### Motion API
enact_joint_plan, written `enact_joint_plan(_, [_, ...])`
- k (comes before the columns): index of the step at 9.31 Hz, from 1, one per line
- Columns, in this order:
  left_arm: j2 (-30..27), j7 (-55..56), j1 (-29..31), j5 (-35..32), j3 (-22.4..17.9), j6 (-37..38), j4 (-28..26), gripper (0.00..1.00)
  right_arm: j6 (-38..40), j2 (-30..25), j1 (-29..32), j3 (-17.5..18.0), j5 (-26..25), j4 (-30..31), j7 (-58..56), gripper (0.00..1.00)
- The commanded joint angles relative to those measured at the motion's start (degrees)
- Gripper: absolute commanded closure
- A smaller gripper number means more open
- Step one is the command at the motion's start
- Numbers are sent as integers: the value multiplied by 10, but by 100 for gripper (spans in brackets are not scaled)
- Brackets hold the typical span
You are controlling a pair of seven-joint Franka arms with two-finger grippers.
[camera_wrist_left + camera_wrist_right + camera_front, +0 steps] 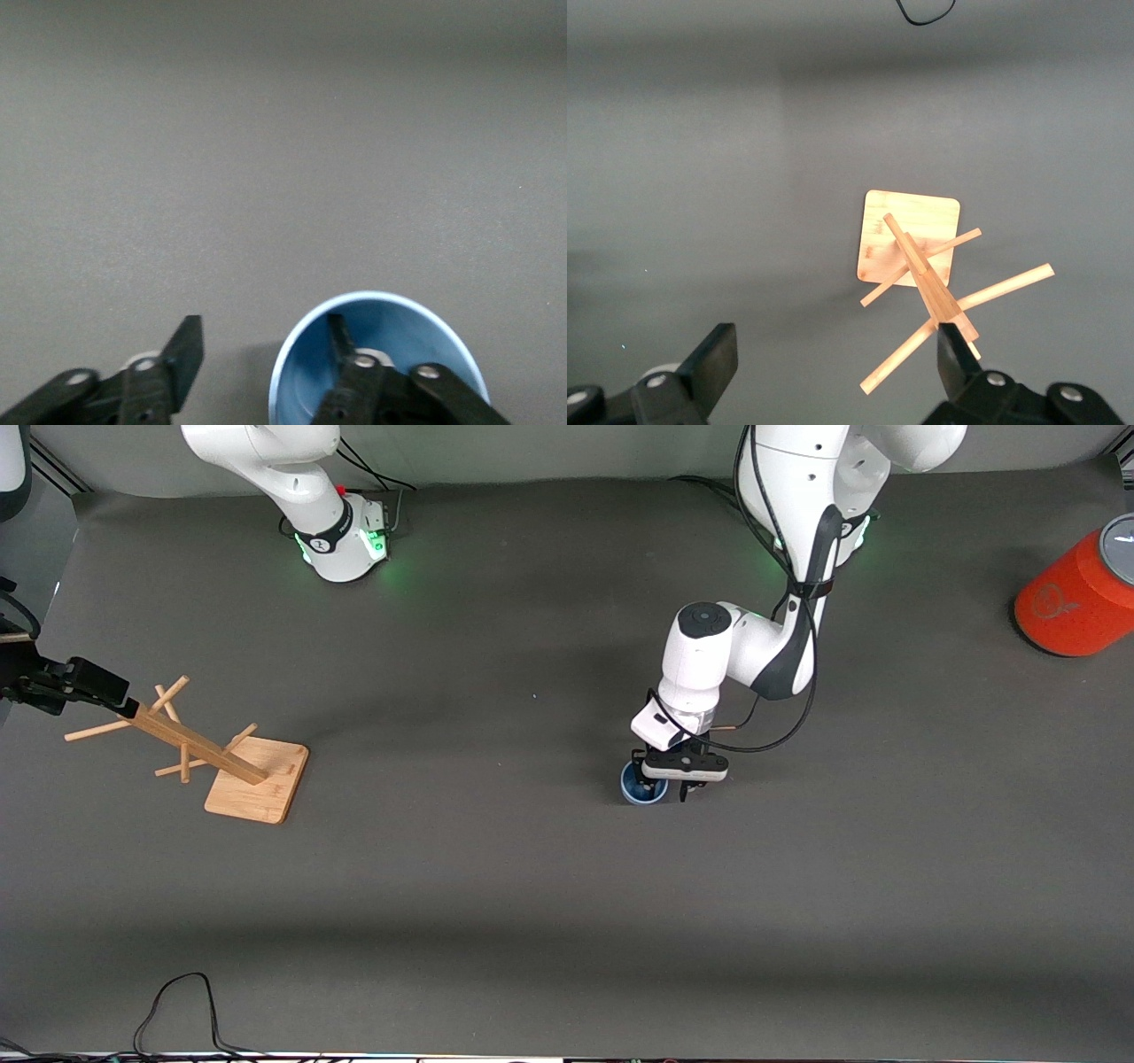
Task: Rotate and upright cup with both arms
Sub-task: 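Rotate the cup upright with the left gripper and set it down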
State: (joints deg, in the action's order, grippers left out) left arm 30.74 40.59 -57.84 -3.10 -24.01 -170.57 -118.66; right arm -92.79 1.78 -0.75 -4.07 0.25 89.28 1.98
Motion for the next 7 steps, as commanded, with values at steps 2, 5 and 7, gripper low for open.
enact_joint_plan(2, [-59,9,-6,-7,-7,89,6,0,-18,-6,-1,-2,-6,8,-6,0])
enact_joint_plan(5, [-116,-13,6,-7,-9,255,77,0,-20,-5,-1,-2,-6,8,-7,0])
enact_joint_plan(7, [-139,-73,46,-1,-9,393,147,0,-20,-6,-1,-2,-6,8,-6,0])
